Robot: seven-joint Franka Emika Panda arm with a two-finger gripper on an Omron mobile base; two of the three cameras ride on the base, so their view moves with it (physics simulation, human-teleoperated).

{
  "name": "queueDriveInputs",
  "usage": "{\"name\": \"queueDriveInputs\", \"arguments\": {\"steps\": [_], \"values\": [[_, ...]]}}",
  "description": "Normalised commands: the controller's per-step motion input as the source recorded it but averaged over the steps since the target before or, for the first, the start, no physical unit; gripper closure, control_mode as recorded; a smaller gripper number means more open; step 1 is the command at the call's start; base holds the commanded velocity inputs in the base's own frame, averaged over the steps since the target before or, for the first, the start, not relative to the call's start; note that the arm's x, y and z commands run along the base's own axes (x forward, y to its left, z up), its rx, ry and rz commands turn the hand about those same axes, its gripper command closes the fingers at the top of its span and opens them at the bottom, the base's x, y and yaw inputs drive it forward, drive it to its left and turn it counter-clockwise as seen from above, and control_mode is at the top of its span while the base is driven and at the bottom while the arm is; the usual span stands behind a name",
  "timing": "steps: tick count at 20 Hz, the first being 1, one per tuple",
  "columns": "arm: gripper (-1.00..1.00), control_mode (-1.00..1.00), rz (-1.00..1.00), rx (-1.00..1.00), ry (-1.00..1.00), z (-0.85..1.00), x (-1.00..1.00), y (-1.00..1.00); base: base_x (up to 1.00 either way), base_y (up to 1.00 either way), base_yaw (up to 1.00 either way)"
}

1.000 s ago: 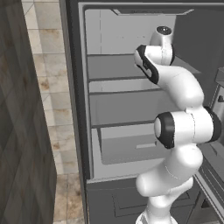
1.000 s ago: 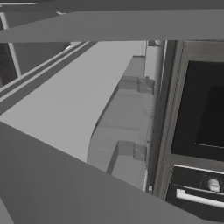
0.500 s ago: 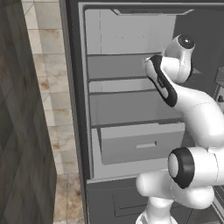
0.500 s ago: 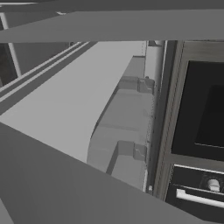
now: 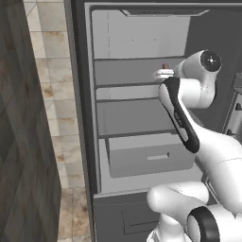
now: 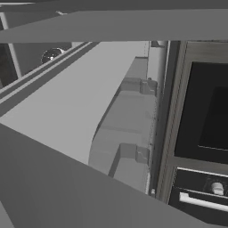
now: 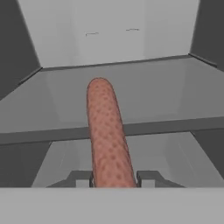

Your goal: Move the hot dog bun to the plate on the dining table and place the condiment next to that plate. Then navigate to the fridge and take the sausage and place it on the plate as well.

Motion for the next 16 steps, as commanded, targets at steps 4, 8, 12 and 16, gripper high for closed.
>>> {"name": "queueDriveInputs", "arguments": {"steps": [4,8,12,16], "values": [[1.00,-1.00,0.00,0.00,0.02,0.70,-0.78,0.18,0.00,0.00,0.00],[1.00,-1.00,-0.04,0.00,0.02,0.33,-0.85,0.10,0.00,0.00,0.00],[1.00,-1.00,-0.06,0.00,0.04,-0.01,-0.85,0.13,0.00,0.00,0.00],[1.00,-1.00,-0.03,0.00,0.01,-0.21,-0.90,0.01,0.00,0.00,0.00]]}}
